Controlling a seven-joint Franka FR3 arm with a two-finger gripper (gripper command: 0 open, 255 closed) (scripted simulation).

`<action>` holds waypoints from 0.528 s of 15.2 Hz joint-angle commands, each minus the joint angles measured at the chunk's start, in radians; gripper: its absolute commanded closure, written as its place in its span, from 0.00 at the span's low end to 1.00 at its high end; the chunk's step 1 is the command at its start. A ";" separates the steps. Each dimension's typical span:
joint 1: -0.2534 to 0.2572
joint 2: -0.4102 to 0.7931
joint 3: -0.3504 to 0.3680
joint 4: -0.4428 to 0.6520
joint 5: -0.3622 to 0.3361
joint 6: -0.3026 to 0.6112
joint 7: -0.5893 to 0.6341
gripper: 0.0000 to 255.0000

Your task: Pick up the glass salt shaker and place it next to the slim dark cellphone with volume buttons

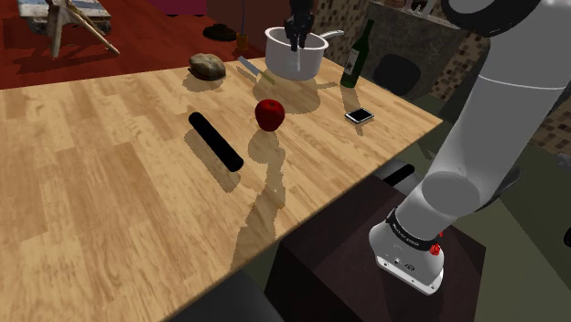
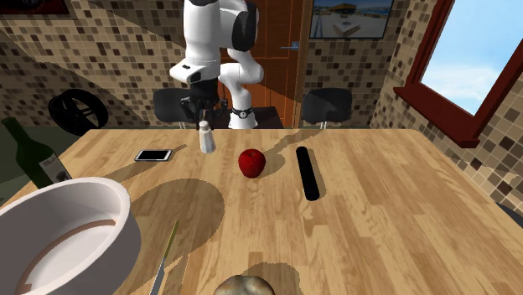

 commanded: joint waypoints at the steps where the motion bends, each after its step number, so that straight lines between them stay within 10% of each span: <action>1: -0.025 -0.026 -0.015 -0.034 0.001 0.013 -0.041 1.00; 8: -0.115 -0.088 -0.077 -0.122 0.004 0.059 -0.188 1.00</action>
